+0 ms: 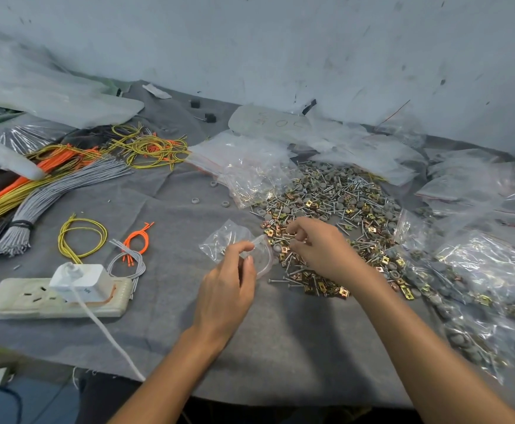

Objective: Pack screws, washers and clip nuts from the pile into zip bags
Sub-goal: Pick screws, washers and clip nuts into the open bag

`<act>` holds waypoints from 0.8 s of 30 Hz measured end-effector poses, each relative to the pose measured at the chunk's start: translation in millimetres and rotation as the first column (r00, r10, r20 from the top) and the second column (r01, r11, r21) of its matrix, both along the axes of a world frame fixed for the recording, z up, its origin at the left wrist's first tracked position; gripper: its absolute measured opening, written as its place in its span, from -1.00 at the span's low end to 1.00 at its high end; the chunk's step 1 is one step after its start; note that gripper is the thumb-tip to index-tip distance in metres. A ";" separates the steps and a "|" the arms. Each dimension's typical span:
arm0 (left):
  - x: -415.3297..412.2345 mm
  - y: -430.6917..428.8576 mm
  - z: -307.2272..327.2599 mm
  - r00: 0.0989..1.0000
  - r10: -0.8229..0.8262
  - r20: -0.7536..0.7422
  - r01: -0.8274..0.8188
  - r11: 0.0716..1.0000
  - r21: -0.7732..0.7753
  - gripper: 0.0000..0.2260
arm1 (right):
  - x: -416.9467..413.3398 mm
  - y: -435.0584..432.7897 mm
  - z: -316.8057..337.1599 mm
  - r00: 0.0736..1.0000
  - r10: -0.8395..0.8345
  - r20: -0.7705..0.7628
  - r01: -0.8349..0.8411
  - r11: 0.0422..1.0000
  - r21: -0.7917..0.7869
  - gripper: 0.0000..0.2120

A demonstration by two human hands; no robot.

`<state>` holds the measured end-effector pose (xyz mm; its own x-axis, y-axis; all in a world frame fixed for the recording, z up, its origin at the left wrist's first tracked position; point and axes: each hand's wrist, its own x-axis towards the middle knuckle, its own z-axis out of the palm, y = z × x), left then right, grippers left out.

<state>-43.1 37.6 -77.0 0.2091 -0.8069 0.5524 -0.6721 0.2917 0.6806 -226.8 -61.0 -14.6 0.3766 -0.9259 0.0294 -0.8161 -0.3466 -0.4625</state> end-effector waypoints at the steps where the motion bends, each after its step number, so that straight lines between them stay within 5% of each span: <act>1: 0.4 -0.1 0.0 1.000 -0.004 -0.002 0.004 1.000 0.006 -0.81 | -3.1 5.3 1.8 0.996 -0.025 0.082 0.023 1.000 0.018 -0.89; 7: 2.1 -0.2 -3.4 1.000 -0.003 -0.011 0.003 1.000 0.019 -0.80 | 15.8 50.9 0.3 0.905 -0.008 0.426 -0.038 0.994 0.100 -0.89; 15: 1.3 -0.6 -5.5 0.999 0.017 0.027 -0.017 1.000 0.026 -0.69 | 47.7 64.1 -11.2 0.992 0.113 0.048 -0.104 0.980 -0.169 -0.92; 21: 1.0 -1.4 -4.2 1.000 0.005 0.016 -0.005 1.000 -0.004 -0.78 | 22.1 48.5 -5.9 0.976 0.043 0.215 -0.025 0.996 -0.088 -0.94; 24: 0.0 -0.5 -3.5 1.000 0.001 0.022 -0.001 1.000 0.007 -0.76 | -21.6 25.5 0.1 0.991 -0.113 0.076 0.119 0.990 -0.082 -0.90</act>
<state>-43.2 37.1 -80.6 0.1981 -0.8103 0.5515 -0.6870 0.2865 0.6678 -248.4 -35.5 -14.5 0.2609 -0.9561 0.1335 -0.8191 -0.2924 -0.4935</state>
